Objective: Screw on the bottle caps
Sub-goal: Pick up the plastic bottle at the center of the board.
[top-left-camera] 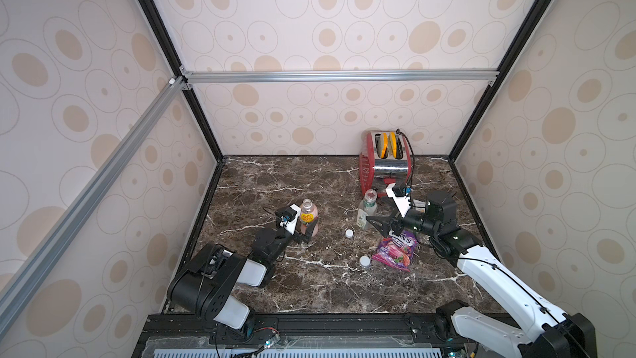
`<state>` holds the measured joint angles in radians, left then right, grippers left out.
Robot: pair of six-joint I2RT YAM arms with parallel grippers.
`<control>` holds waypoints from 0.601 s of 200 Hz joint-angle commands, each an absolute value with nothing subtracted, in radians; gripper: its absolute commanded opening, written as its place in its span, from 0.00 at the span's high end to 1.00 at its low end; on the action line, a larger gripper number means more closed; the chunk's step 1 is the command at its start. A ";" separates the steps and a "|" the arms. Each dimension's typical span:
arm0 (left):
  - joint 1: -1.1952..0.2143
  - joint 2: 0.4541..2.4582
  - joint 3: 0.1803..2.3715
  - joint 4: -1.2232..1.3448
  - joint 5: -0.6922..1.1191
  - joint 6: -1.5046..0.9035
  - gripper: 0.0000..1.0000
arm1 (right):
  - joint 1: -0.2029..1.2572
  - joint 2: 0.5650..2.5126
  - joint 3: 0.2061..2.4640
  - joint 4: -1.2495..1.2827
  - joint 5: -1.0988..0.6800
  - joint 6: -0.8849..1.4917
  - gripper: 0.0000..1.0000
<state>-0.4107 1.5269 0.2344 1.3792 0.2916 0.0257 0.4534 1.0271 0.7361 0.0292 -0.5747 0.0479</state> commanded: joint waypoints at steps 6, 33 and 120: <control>-0.407 1.526 0.271 1.410 0.333 0.034 0.01 | 0.460 1.033 0.764 0.033 -0.592 0.044 0.00; -0.400 1.551 0.293 1.410 0.369 0.018 0.01 | 0.460 1.043 0.769 0.032 -0.600 0.044 0.00; -0.346 1.639 0.321 1.411 0.408 -0.032 0.09 | 0.462 1.058 0.769 0.029 -0.611 0.041 0.00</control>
